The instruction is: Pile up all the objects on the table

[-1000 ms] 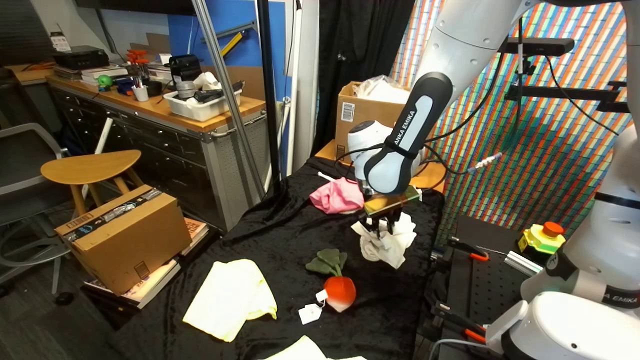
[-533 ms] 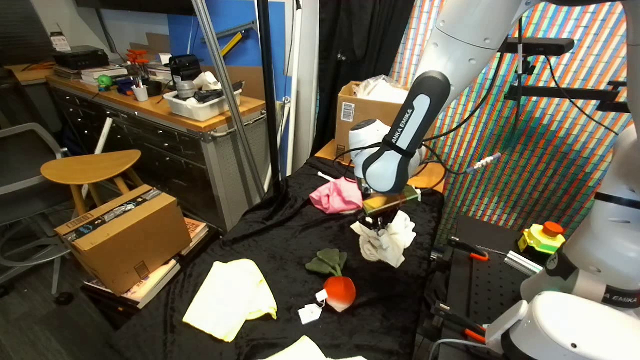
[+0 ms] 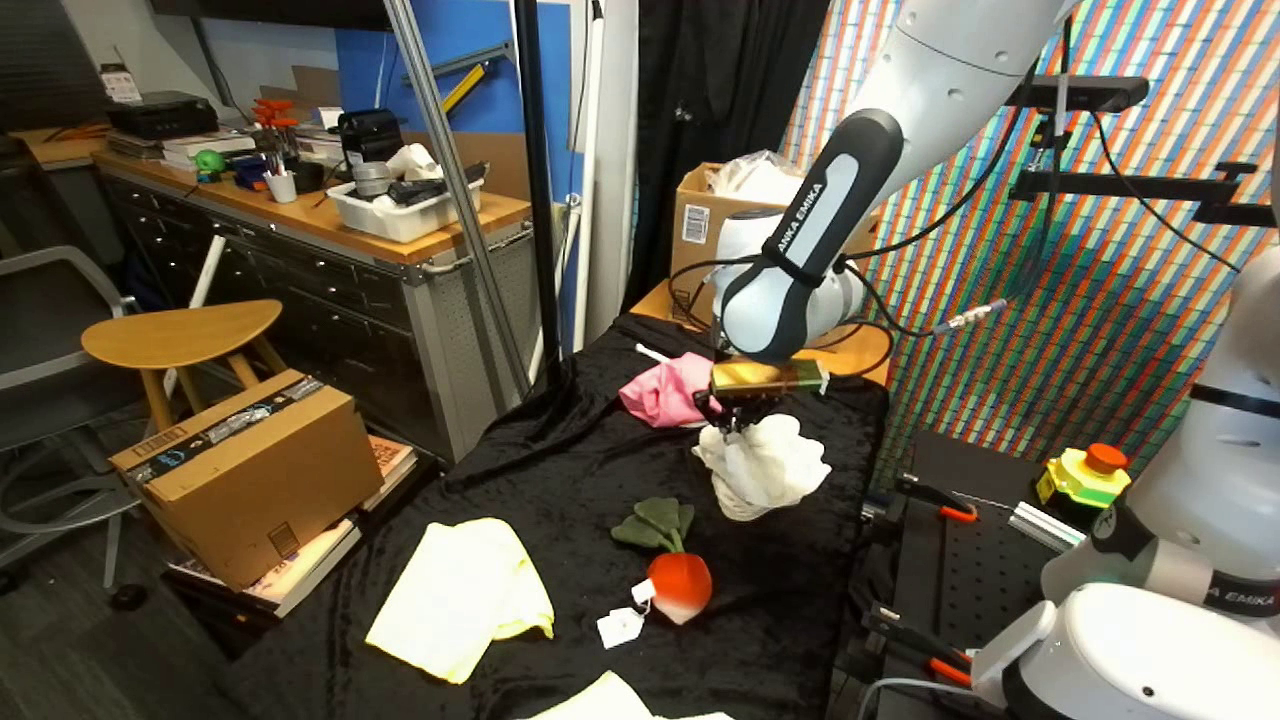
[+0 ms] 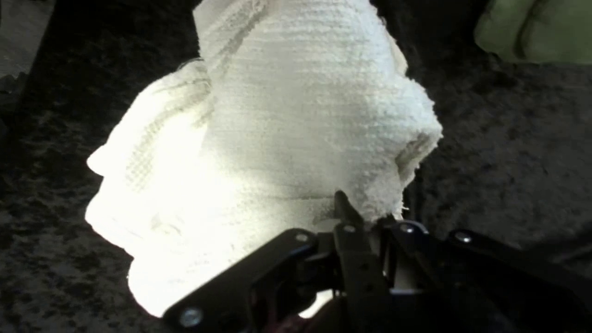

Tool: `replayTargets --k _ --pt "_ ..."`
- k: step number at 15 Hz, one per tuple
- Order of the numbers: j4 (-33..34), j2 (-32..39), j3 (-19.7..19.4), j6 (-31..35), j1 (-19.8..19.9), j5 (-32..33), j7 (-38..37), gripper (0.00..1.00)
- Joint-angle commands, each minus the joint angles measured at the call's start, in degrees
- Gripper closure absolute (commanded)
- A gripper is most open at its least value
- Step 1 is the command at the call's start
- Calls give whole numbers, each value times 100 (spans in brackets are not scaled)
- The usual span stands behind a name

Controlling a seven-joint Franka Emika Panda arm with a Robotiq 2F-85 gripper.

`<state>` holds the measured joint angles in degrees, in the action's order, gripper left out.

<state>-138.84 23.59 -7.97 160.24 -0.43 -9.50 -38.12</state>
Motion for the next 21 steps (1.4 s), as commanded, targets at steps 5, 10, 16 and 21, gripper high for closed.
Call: replayTargets --k 5,10,16,21 --pt "-602 -1163 54 1360 170 -1178 -85 91" --pt "-807 -1755 -253 1854 0 -1057 -340 91" --pt "-671 -2032 -1761 2323 -634 669 -1614 91" --pt "99 -1576 -2655 2069 -1248 1774 -2557 91"
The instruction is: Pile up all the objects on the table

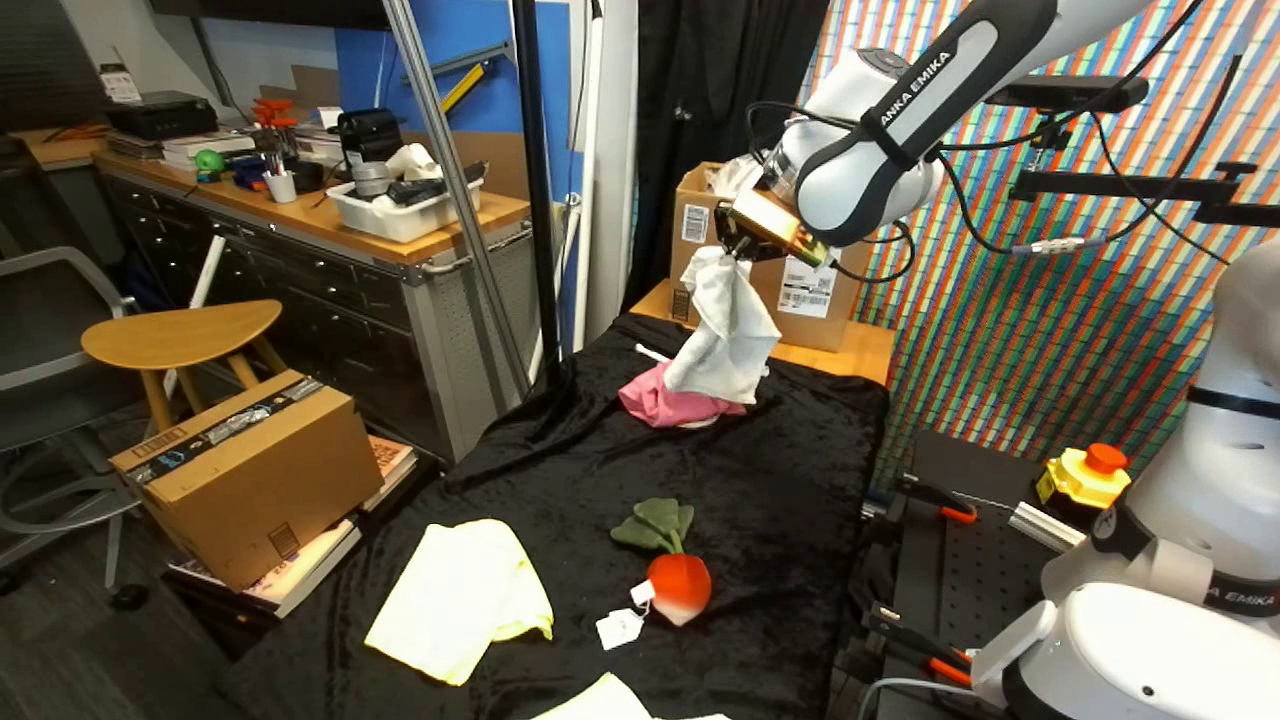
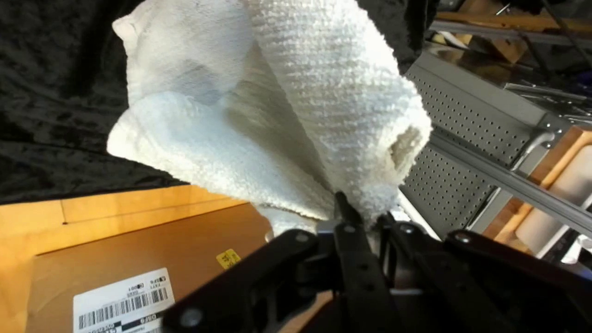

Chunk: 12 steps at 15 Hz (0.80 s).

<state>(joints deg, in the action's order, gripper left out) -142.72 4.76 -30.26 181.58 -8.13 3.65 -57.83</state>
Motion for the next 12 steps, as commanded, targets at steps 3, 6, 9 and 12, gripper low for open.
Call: replayTargets --k 3,6,9,12 --pt "880 525 -685 -323 -987 761 -1009 91" --pt "1187 646 -690 -786 -1362 886 -1243 92" --pt "1420 743 -736 -1340 -1647 1012 -1429 65" --pt "1697 945 -1109 -2020 -2013 1514 -2082 53"
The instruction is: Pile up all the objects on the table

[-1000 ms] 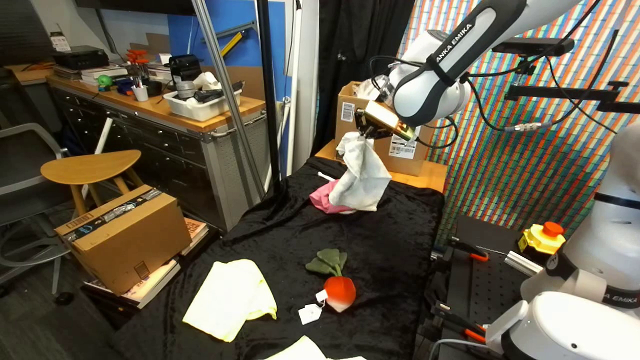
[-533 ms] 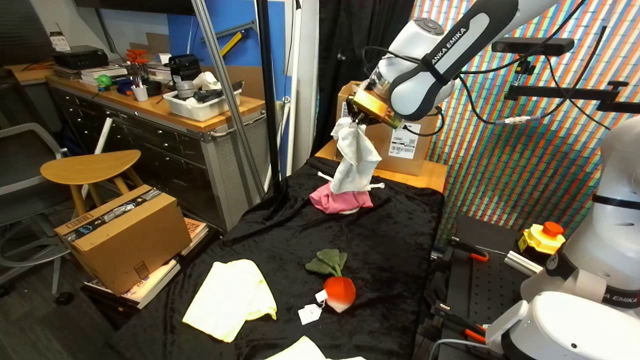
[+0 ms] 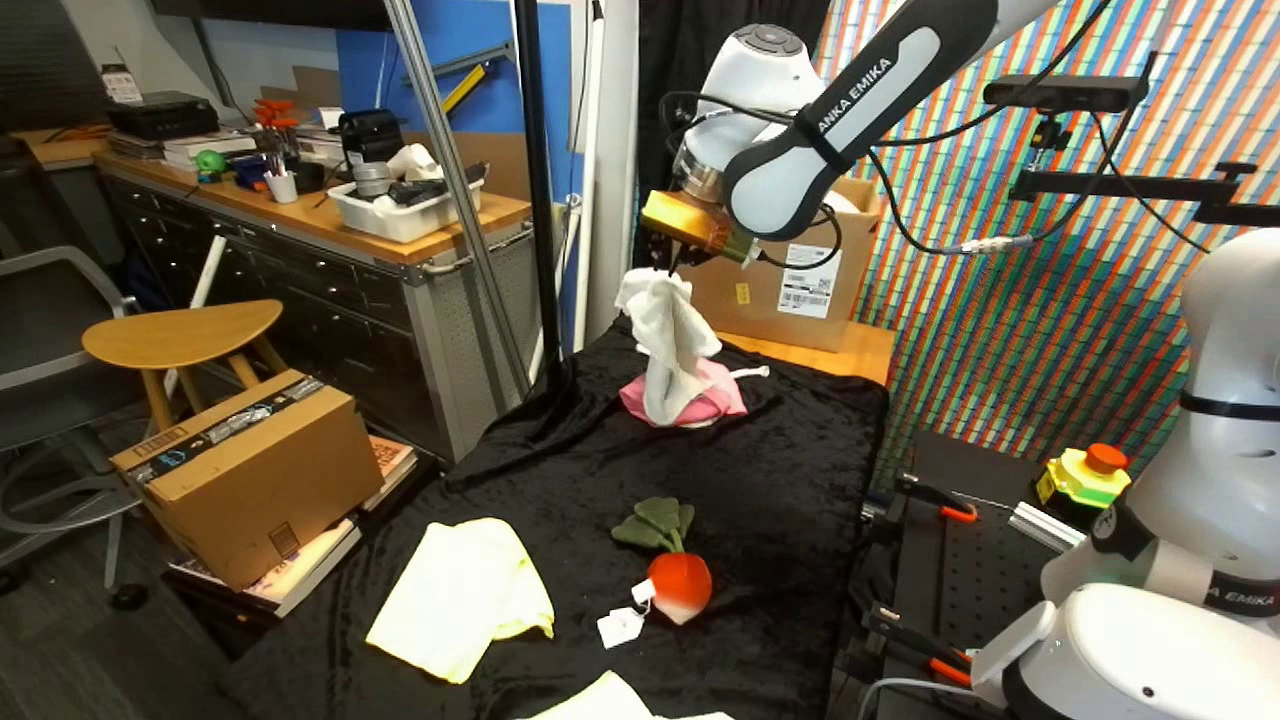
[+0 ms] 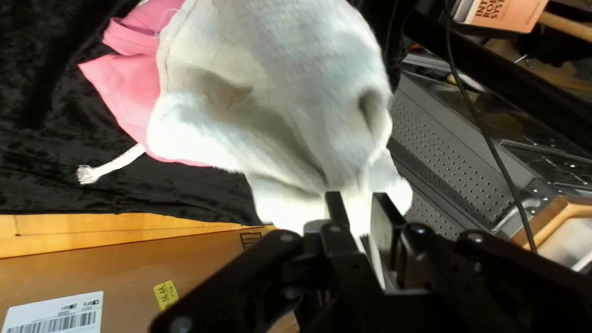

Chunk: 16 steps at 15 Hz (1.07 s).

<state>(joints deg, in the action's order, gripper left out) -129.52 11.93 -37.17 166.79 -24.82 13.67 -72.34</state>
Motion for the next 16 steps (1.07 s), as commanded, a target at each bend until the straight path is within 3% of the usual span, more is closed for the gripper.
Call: replayTargets --k 1,4,5,7,11,16 --pt "425 270 -507 -719 -424 671 -856 46" --pt "434 219 -564 -1214 -516 868 -1088 24" --pt "463 110 6 -1398 23 1234 -1303 17" --pt "407 -42 508 -1661 308 1370 -1055 2" --pt "312 -248 1813 -2023 948 1377 -239 0" --pt "513 -211 2896 -2313 1268 1237 875 0"
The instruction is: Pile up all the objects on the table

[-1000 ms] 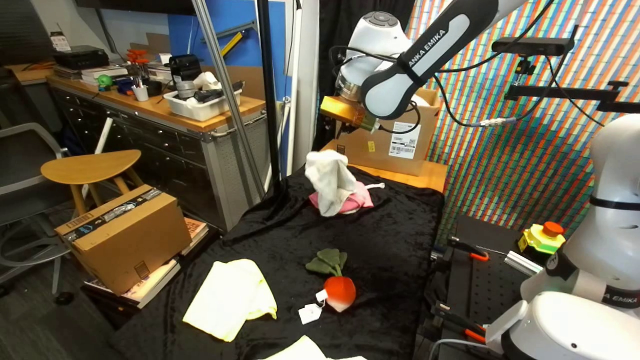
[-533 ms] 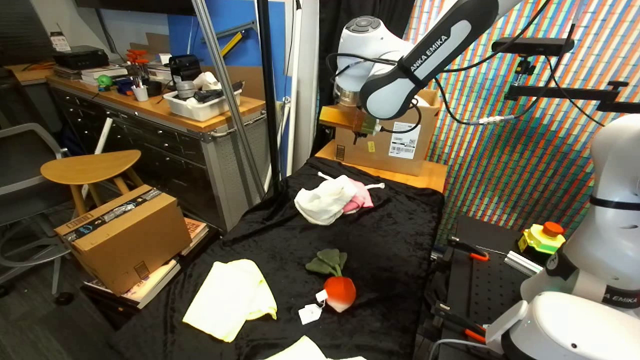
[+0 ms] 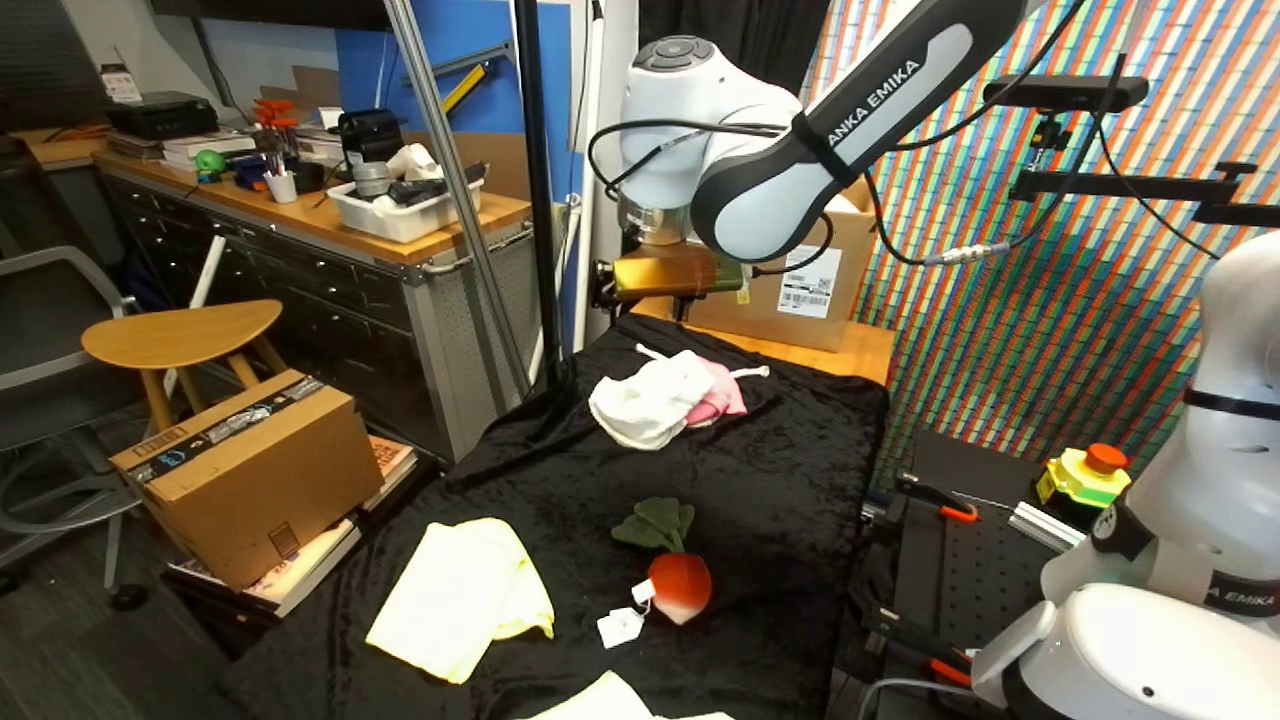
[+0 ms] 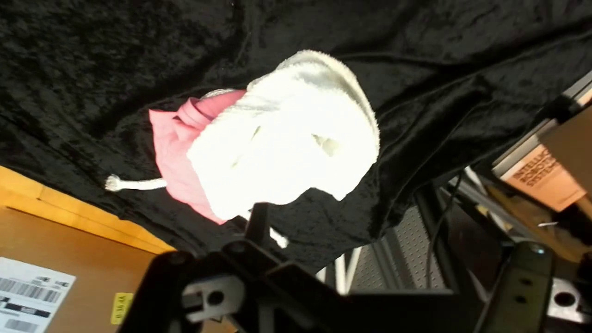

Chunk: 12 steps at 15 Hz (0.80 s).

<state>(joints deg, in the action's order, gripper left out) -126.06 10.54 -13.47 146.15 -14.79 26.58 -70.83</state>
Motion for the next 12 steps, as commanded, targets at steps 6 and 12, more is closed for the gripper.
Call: replayTargets --k 6,12 --pt "1051 532 1215 -562 194 41 2001 0" --pt "2169 1471 1581 -565 42 -180 3635 0"
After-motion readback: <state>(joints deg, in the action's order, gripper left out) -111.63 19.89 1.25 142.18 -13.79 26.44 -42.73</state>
